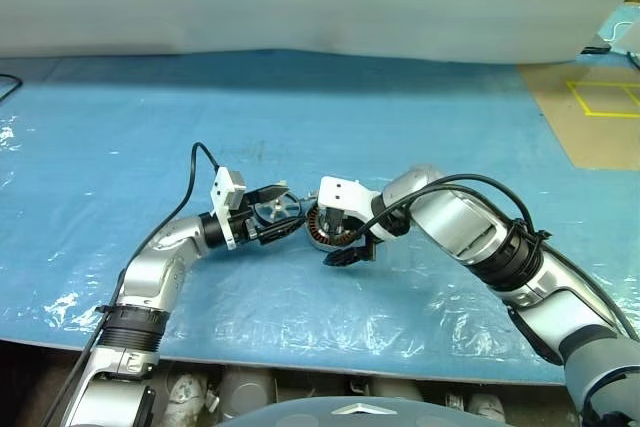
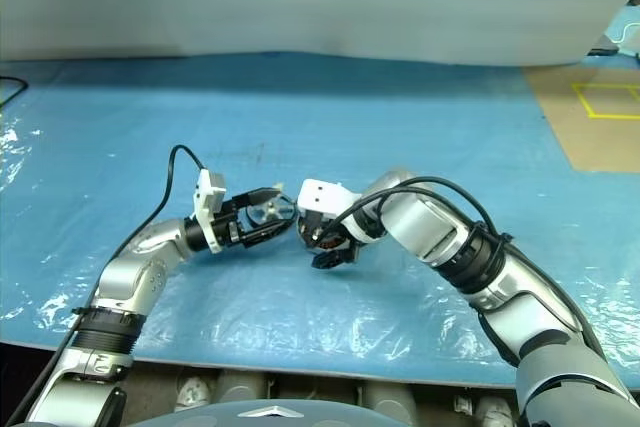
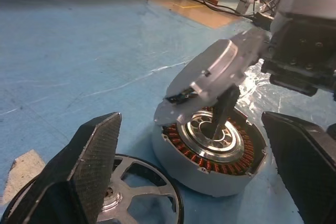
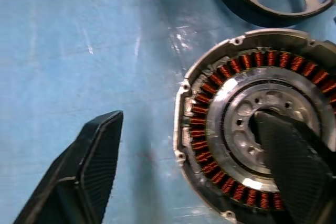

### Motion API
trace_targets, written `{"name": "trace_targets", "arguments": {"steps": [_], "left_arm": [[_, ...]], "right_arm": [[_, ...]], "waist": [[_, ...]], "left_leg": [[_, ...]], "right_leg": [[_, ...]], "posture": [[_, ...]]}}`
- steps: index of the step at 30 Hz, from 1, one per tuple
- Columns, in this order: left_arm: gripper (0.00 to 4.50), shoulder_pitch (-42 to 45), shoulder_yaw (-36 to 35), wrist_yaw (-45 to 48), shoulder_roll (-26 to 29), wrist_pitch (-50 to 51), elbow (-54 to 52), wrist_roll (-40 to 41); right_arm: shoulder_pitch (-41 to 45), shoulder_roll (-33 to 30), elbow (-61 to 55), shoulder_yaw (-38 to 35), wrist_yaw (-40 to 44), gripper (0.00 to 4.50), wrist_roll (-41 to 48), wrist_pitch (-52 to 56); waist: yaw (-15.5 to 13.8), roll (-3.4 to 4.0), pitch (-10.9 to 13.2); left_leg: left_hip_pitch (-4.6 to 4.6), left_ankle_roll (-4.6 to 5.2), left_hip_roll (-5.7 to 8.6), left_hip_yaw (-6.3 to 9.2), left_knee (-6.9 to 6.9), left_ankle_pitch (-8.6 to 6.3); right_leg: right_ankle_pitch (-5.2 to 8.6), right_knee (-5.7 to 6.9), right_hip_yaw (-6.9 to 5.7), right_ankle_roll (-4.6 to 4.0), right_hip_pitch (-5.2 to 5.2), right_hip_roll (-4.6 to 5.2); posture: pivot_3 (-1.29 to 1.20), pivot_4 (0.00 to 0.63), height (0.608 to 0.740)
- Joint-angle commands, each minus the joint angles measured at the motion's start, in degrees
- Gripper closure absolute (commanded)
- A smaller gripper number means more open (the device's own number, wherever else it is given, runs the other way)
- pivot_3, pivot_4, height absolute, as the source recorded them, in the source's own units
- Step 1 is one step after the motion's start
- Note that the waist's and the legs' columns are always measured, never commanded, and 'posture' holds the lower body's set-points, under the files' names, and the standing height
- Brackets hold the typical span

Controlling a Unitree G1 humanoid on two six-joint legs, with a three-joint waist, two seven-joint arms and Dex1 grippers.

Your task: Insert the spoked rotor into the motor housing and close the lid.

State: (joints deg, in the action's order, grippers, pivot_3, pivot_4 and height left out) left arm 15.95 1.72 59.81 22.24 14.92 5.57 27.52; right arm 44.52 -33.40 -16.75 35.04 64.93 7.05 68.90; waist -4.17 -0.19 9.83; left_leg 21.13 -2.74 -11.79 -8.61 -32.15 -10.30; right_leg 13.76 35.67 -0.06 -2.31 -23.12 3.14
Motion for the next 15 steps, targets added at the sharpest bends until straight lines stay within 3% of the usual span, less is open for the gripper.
{"name": "trace_targets", "arguments": {"steps": [1, 10, 15], "left_arm": [[0.00, 0.7, -0.5, 0.8, 0.1, -1.4, -0.4, 0.0], [0.00, 0.6, -0.4, 1.4, 0.4, -2.0, 0.1, -0.2], [0.00, -0.6, -0.1, 2.7, 2.1, 0.9, -3.0, 0.8]], "right_arm": [[-1.8, -1.9, -3.9, -6.7, 0.9, 0.44, 5.8, 0.2], [-11.5, -9.3, -12.0, -19.2, -0.5, 0.44, 16.3, 0.3], [-17.9, -6.7, -13.9, -29.9, -9.4, 0.44, 17.1, -2.1]], "waist": [[-0.2, 0.00, 0.0], [-0.6, 0.00, 0.0], [-0.6, 0.00, 0.0]], "left_leg": [[0.01, 0.00, 0.00, 0.00, 0.01, 0.00], [0.01, 0.01, -0.02, 0.00, -0.03, 0.00], [-0.01, 0.01, -0.02, -0.01, -0.08, 0.00]], "right_leg": [[0.00, -0.01, -0.03, -0.01, 0.00, -0.01], [0.01, -0.02, 0.02, -0.02, -0.03, -0.02], [0.01, 0.00, 0.07, -0.02, -0.05, -0.02]], "posture": [[0.00, 0.150, 0.740], [0.00, 0.150, 0.740], [0.00, 0.150, 0.740]]}}
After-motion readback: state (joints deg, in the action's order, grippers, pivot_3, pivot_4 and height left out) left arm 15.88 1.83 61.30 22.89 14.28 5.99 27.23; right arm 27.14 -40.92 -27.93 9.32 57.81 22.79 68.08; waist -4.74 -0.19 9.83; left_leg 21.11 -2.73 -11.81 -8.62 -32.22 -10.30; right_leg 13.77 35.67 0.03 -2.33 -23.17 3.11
